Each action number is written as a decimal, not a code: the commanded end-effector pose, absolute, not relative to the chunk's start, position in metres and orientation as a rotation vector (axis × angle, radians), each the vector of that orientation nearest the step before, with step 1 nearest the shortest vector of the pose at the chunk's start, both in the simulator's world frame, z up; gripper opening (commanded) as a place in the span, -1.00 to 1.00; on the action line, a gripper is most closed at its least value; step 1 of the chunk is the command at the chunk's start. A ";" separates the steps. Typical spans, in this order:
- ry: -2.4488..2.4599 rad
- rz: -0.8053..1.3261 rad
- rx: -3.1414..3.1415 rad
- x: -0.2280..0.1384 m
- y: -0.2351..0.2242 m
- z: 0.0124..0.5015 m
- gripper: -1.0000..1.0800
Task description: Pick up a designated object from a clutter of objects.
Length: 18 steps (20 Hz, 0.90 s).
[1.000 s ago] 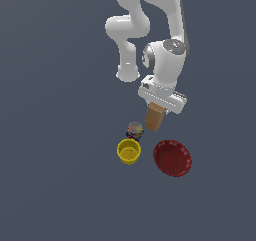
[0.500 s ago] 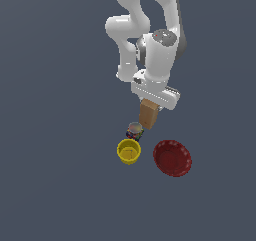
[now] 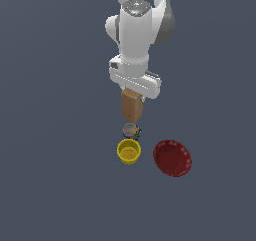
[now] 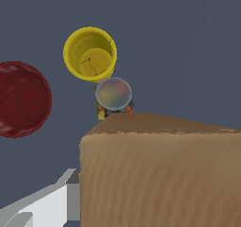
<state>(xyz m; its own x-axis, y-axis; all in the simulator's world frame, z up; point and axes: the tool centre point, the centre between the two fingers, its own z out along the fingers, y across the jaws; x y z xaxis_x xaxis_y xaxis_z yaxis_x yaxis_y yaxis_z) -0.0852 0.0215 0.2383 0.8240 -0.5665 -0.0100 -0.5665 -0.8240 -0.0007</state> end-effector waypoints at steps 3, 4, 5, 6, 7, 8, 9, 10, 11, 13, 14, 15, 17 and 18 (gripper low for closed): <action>0.931 0.003 -2.993 -0.080 -0.024 0.279 -1.00; 0.932 0.003 -2.994 -0.079 -0.034 0.287 -1.00; 0.932 0.003 -2.994 -0.078 -0.044 0.295 -1.00; 0.933 0.002 -2.994 -0.077 -0.054 0.303 -1.00; 0.933 0.002 -2.994 -0.076 -0.064 0.311 -1.00; 0.934 0.002 -2.995 -0.074 -0.075 0.319 -1.00; 0.934 0.002 -2.995 -0.073 -0.085 0.328 -1.00; 0.934 0.002 -2.995 -0.072 -0.095 0.336 -1.00; 0.935 0.002 -2.996 -0.071 -0.105 0.344 -1.00; 0.935 0.002 -2.997 -0.068 -0.124 0.360 -1.00; 0.935 0.001 -2.997 -0.067 -0.133 0.367 -1.00; 0.936 0.001 -2.998 -0.066 -0.142 0.374 -1.00; 0.936 0.001 -2.998 -0.063 -0.156 0.386 -1.00; 0.936 0.001 -2.998 -0.062 -0.163 0.391 -1.00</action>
<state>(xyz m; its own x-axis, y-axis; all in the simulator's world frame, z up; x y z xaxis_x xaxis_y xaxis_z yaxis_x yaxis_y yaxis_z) -0.0645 -0.1517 0.3782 0.8215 -0.5701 -0.0083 -0.5702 -0.8215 0.0017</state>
